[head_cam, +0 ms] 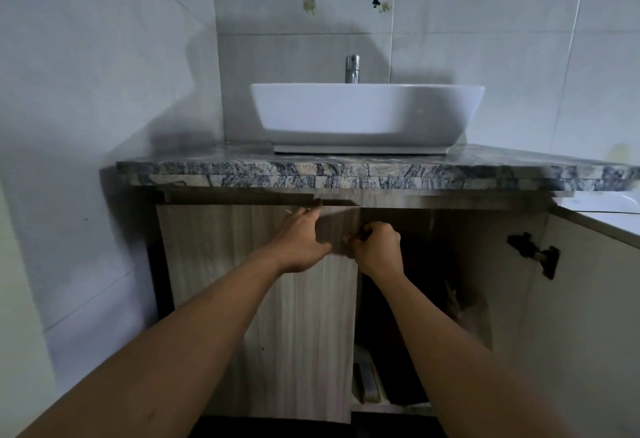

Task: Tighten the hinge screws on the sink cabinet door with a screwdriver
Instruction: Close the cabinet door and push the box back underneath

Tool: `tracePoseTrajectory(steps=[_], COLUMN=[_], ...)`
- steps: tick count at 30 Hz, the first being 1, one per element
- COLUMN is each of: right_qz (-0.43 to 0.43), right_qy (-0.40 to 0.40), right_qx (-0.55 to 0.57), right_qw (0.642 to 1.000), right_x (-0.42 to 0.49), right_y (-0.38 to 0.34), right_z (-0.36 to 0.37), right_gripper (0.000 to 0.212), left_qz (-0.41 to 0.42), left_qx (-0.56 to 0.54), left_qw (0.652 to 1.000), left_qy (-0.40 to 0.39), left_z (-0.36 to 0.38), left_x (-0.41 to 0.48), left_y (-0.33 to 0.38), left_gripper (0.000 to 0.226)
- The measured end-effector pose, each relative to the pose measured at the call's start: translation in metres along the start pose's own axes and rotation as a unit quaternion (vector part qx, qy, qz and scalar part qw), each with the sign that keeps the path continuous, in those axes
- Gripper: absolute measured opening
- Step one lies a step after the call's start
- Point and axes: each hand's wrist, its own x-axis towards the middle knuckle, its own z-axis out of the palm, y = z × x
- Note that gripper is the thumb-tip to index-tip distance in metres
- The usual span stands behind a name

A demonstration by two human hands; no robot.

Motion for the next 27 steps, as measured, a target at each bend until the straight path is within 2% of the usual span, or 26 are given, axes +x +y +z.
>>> tracePoseTrajectory(steps=[6, 13, 19, 23, 27], right_qz=[-0.017, -0.038, -0.051, -0.033, 0.001], right_qy=[-0.003, 0.042, 0.172, 0.294, 0.373], right_qx=[-0.022, -0.092, -0.154, -0.153, -0.151], right_qw=[1.0, 0.994, 0.972, 0.943, 0.916], right_x=[-0.011, -0.048, -0.105, -0.151, -0.196], right_y=[-0.002, 0.015, 0.021, 0.024, 0.042], right_z=[-0.022, -0.144, -0.269, -0.352, -0.415], right_gripper=[0.027, 0.041, 0.039, 0.046, 0.037], left_qz=[-0.02, 0.003, 0.087, 0.19, 0.275], left_qx=[-0.04, -0.033, -0.061, -0.048, -0.046], left_qw=[0.998, 0.997, 0.989, 0.972, 0.95], left_qy=[-0.043, -0.07, -0.102, -0.132, -0.142], left_z=[0.004, 0.012, 0.031, 0.053, 0.079], left_x=[-0.006, -0.011, -0.014, -0.031, -0.057], left_y=[0.004, 0.038, 0.128, 0.206, 0.284], left_gripper=[0.106, 0.11, 0.108, 0.097, 0.086])
